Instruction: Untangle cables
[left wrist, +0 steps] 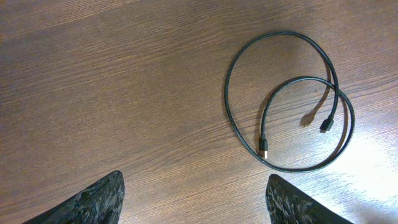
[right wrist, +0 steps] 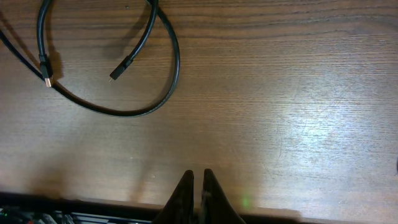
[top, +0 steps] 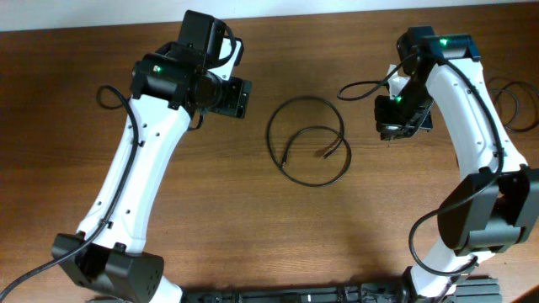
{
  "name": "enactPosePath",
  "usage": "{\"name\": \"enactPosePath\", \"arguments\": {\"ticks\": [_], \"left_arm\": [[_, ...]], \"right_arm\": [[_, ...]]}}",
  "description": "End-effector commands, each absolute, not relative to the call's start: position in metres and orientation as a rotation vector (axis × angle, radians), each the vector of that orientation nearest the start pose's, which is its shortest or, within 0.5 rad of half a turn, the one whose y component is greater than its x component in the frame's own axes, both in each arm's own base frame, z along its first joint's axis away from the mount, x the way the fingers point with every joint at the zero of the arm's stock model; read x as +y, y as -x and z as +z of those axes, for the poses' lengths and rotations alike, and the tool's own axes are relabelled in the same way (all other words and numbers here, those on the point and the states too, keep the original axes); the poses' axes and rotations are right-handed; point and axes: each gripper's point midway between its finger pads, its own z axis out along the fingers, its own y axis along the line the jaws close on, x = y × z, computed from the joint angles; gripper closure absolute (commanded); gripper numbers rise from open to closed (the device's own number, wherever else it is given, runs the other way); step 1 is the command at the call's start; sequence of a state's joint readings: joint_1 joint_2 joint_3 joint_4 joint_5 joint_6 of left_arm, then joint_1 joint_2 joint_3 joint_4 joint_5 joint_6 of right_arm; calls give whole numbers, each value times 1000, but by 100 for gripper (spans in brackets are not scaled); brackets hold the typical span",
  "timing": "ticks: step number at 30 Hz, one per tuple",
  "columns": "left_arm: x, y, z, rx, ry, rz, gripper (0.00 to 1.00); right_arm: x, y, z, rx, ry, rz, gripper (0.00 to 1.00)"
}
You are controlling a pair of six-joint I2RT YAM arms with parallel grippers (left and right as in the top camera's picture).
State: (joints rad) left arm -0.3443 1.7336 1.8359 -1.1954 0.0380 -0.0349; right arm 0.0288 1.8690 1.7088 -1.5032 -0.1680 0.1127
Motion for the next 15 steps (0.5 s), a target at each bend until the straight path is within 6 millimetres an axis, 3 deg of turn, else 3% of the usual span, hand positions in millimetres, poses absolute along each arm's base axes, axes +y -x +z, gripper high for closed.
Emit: {"name": "enactPosePath", "arguments": {"ticks": [1,15], "left_arm": [[-144,-388,239,2645,-424,-178,26],[-144,-388,239,2645,-424,-178,26]], "right_arm": [[42,-324,142,3240,-139,281,96],[46,-324,143,3239,-138,327,96]]}}
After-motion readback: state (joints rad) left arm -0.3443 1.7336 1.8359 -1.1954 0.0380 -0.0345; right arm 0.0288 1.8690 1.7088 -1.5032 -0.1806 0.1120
